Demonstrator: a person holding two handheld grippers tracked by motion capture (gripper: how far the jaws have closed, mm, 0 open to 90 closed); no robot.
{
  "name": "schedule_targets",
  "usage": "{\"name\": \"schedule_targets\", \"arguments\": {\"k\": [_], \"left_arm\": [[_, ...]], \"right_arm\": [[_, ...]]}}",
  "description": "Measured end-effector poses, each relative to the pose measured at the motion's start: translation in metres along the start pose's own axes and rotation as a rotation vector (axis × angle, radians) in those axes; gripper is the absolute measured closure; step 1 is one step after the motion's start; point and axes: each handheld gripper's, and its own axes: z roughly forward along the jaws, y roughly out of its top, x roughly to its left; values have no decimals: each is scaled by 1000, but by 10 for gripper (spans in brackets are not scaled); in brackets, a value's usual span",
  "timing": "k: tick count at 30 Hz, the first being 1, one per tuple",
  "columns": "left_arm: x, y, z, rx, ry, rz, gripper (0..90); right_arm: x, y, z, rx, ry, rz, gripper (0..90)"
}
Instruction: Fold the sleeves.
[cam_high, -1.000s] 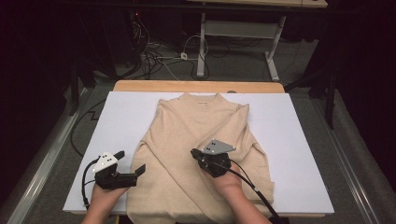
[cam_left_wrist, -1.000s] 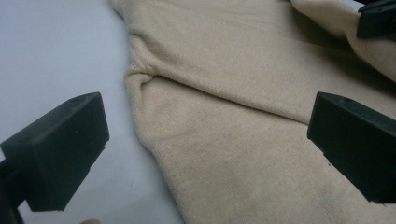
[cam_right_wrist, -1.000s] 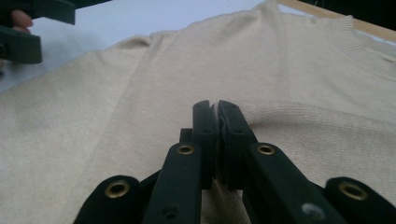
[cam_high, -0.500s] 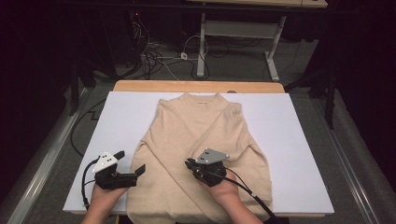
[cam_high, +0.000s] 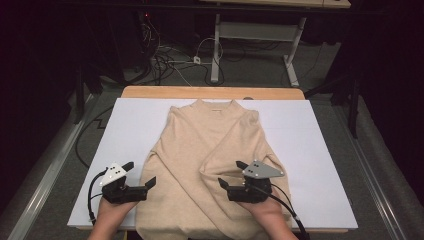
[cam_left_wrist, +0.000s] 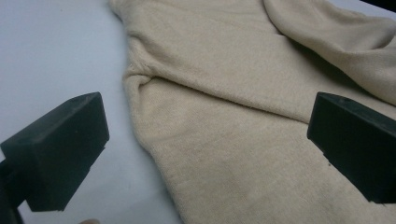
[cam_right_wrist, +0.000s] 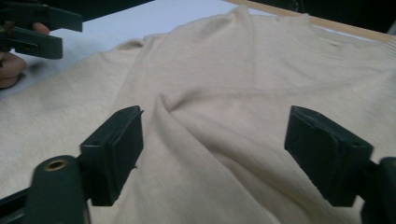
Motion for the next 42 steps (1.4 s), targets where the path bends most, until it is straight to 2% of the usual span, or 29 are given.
{"name": "schedule_targets", "arguments": {"k": [2, 7, 9, 15, 26, 28, 34, 39, 42], "left_arm": [[-1, 0, 0, 4, 1, 8, 0], [-1, 0, 0, 4, 3, 16, 0], [-2, 0, 0, 2, 4, 19, 0], [-4, 0, 1, 5, 9, 38, 0], [-4, 0, 0, 2, 7, 44, 0], [-4, 0, 0, 2, 7, 47, 0], [-4, 0, 1, 12, 8, 46, 0], [-4, 0, 1, 13, 12, 41, 0], [-4, 0, 1, 11, 12, 42, 0]], "right_arm": [[-6, -5, -9, -10, -8, 21, 141], [-23, -19, -31, -31, -68, 63, 22], [-28, -25, -39, -34, -89, 75, 2], [-40, -40, -63, -23, -138, 99, 1], [-50, -70, -105, -10, -221, 151, 1], [-51, -77, -111, -25, -234, 164, 1], [-54, -93, -122, -20, -252, 167, 4], [-56, -96, -121, -11, -237, 169, 13], [-53, -97, -120, 2, -220, 164, 83]]}}
